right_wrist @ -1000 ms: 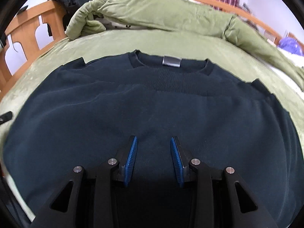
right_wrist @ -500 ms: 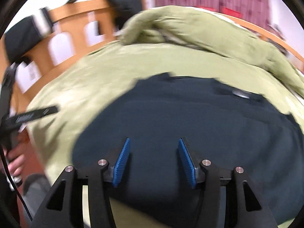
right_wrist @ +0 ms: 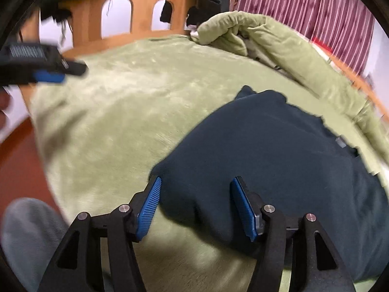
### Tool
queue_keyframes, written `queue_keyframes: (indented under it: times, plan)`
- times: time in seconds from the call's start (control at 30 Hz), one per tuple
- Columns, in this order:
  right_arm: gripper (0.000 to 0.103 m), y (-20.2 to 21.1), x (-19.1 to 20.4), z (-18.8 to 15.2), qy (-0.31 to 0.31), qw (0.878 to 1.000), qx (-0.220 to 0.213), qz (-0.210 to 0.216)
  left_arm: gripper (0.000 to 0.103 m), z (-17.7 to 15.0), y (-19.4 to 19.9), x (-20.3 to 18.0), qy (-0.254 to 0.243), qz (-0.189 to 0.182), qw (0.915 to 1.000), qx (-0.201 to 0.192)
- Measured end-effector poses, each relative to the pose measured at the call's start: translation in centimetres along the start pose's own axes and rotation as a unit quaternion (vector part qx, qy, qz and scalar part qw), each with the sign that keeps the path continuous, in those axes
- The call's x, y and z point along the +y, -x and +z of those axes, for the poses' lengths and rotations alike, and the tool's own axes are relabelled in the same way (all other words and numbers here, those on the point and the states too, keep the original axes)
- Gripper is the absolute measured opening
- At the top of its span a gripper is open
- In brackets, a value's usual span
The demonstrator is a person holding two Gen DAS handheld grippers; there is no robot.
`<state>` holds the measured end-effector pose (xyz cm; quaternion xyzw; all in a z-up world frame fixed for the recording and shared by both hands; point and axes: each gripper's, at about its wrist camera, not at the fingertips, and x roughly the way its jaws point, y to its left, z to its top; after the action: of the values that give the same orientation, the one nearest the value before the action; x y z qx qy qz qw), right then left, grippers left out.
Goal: Fold small clothes
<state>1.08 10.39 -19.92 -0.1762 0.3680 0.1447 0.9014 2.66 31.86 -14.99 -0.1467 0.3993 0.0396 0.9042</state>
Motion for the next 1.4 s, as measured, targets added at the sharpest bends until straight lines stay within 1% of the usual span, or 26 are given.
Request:
queue_keyframes:
  times: [0.03, 0.1, 0.13, 0.2, 0.23, 0.27, 0.3, 0.37, 0.47, 0.6, 0.7, 0.83, 0.97, 1.07, 1.17, 1.2, 1.3, 1.4]
  plan:
    - [0.062, -0.3, 0.3, 0.0, 0.006, 1.000, -0.001, -0.012, 0.058, -0.1, 0.0, 0.1, 0.001, -0.001, 1.0000, 0.001]
    - [0.062, -0.7, 0.9, -0.1, 0.022, 0.999, -0.006, -0.037, 0.058, -0.3, -0.1, 0.1, 0.000, 0.001, 1.0000, 0.004]
    - [0.063, -0.8, 1.1, -0.1, 0.025, 0.999, -0.007, -0.041, 0.058, -0.4, -0.1, 0.1, -0.001, 0.002, 1.0000, 0.005]
    - [0.055, -1.0, 0.9, 0.2, 0.024, 0.999, -0.002, -0.037, 0.058, -0.5, -0.1, 0.0, -0.002, 0.003, 1.0000, 0.007]
    - [0.043, -0.9, 0.8, 0.2, 0.024, 0.999, 0.000, -0.034, 0.058, -0.5, 0.0, -0.1, -0.003, 0.004, 1.0000, 0.007]
    - [0.035, -0.8, 0.7, 0.3, 0.026, 0.999, 0.002, -0.038, 0.058, -0.5, -0.1, -0.1, -0.002, 0.003, 1.0000, 0.007]
    - [0.033, -1.1, 0.3, 0.7, 0.024, 0.999, 0.005, -0.038, 0.058, -0.4, 0.0, -0.2, -0.001, 0.003, 1.0000, 0.007]
    - [0.027, -0.6, -0.8, 1.1, 0.006, 1.000, 0.003, -0.015, 0.058, -0.5, 0.1, -0.3, 0.002, 0.001, 1.0000, 0.005]
    - [0.025, 1.3, -3.2, 2.1, -0.039, 0.999, -0.018, 0.028, 0.058, -0.3, 0.2, -1.2, 0.002, -0.002, 1.0000, 0.006]
    - [0.024, 4.7, -7.9, 3.7, -0.110, 0.990, -0.054, 0.065, 0.058, -0.3, 0.0, -3.4, -0.004, -0.013, 0.9998, 0.011]
    - [0.024, 6.7, -11.3, 4.5, -0.144, 0.984, -0.075, 0.074, 0.058, -0.4, -0.4, -5.7, -0.020, -0.019, 0.9995, 0.015]
    - [0.024, 9.4, -16.0, 4.5, -0.186, 0.974, -0.104, 0.071, 0.058, -0.9, -1.6, -8.8, -0.033, -0.031, 0.9987, 0.026]
    - [0.024, 11.9, -20.9, 3.2, -0.229, 0.963, -0.125, 0.061, 0.058, -1.2, -2.3, -12.1, -0.050, -0.041, 0.9973, 0.033]
    - [0.024, 14.0, -24.8, 1.0, -0.257, 0.955, -0.142, 0.044, 0.058, -1.3, -2.6, -14.8, -0.066, -0.050, 0.9959, 0.036]
    - [0.024, 15.4, -28.2, -1.3, -0.282, 0.947, -0.150, 0.030, 0.058, -1.5, -2.8, -17.4, -0.084, -0.062, 0.9939, 0.036]
    - [0.023, 15.9, -29.8, -2.5, -0.295, 0.943, -0.151, 0.021, 0.058, -1.6, -2.8, -18.5, -0.092, -0.066, 0.9930, 0.036]
    - [0.023, 16.3, -32.8, -5.6, -0.326, 0.934, -0.146, -0.003, 0.058, -2.0, -2.9, -20.9, -0.106, -0.075, 0.9908, 0.038]
    - [0.023, 15.6, -35.7, -9.1, -0.361, 0.924, -0.123, -0.023, 0.058, -2.4, -3.2, -23.0, -0.115, -0.085, 0.9888, 0.042]
